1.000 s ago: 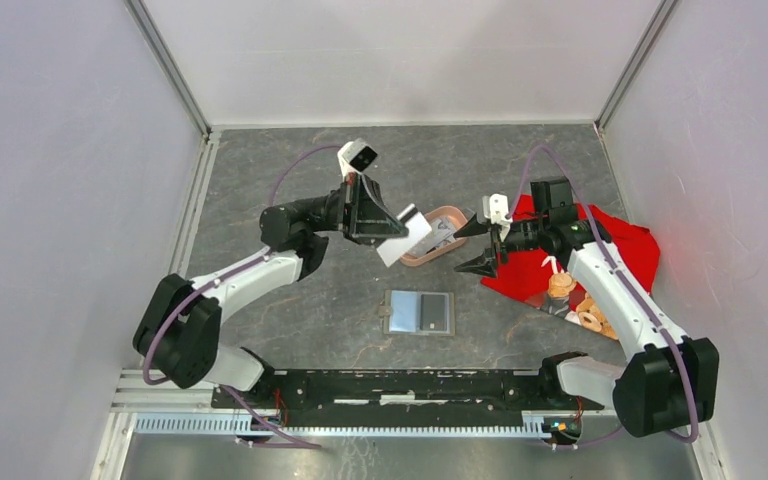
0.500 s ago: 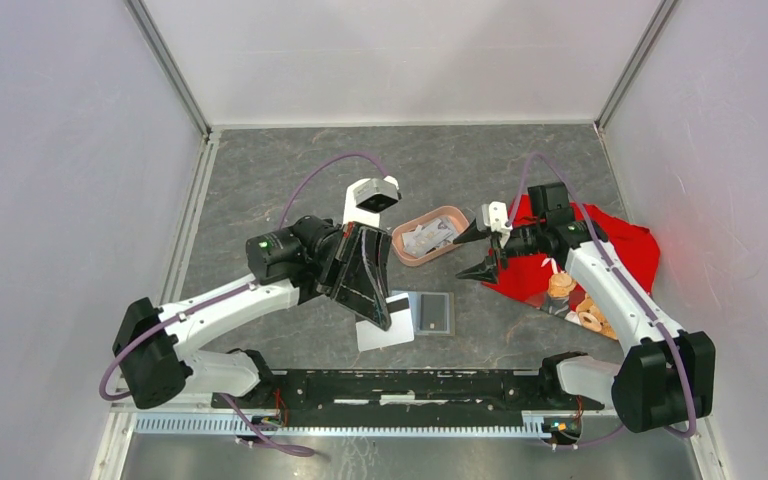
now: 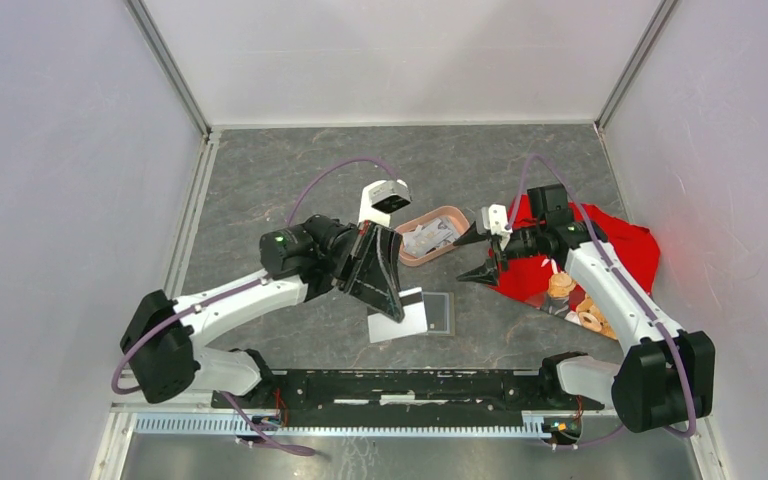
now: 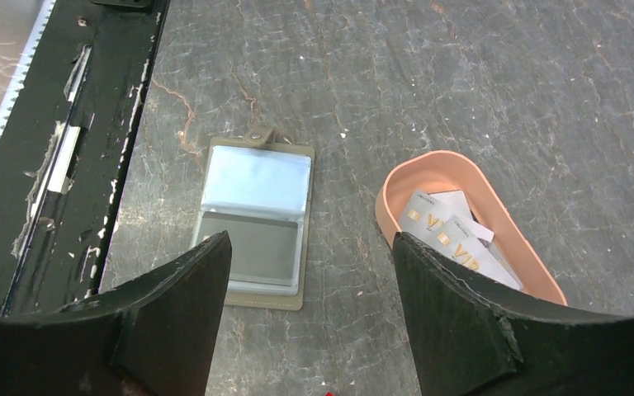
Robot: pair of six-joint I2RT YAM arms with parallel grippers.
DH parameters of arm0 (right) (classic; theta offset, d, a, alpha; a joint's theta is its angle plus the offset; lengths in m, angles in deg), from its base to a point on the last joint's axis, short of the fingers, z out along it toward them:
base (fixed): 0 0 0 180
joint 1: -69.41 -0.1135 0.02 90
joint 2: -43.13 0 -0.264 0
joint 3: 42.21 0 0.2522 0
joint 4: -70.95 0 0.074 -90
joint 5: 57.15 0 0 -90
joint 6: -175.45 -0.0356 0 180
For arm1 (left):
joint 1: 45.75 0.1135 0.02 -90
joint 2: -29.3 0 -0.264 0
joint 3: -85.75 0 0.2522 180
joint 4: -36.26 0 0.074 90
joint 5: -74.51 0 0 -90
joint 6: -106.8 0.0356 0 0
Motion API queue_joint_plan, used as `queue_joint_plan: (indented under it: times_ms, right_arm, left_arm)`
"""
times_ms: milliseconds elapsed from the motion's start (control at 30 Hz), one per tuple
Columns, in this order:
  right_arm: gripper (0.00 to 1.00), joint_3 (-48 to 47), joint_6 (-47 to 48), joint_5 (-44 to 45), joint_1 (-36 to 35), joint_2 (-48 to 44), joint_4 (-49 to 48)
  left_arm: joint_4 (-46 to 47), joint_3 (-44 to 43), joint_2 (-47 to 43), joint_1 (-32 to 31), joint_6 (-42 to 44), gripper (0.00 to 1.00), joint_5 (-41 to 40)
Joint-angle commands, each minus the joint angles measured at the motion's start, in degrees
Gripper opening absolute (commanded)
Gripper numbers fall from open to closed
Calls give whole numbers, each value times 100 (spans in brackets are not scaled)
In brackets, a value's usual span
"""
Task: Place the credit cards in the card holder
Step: Pick up the credit card from the storage box.
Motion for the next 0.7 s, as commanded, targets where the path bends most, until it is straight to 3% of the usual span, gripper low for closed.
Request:
queue_joint_plan:
  times_ms: [0, 100, 167, 200, 233, 267, 300, 433, 533, 667]
  right_arm:
    - [79, 168, -119, 28, 28, -1, -243]
    - [79, 397, -610, 241, 58, -30, -758]
    - [78, 480, -802, 370, 78, -4, -970]
    - [79, 500, -853, 430, 86, 19, -1036]
    - [79, 519, -913, 494, 91, 37, -1084]
    - [78, 540, -974, 554, 97, 56, -1139]
    - [78, 570, -1031, 616, 100, 70, -1212]
    - [78, 697, -1385, 713, 131, 103, -1503]
    - [78, 850, -1656, 531, 128, 153, -1620]
    - [70, 840, -930, 349, 103, 382, -577]
  left_arm:
    - [1004, 829, 339, 636, 247, 2, 210]
    - [-139, 1533, 378, 1333, 1372, 2, -41]
    - [-2018, 1883, 134, 1619, 2995, 2, -367]
    - [-3709, 1773, -74, 1650, 4270, 2, -679]
    - [-6509, 1454, -295, 1634, 5853, 2, -1300]
    - [-8082, 1137, -413, 1566, 6879, 2, -2225]
    - [-8770, 1020, -477, 1508, 7397, 2, -2794]
    - [-8093, 1664, -701, 1480, 6972, 2, -3218]
    - [-8198, 1906, -750, 1431, 7344, 2, -3624]
    - [-7140, 2594, -1165, 1022, 7498, 2, -4104]
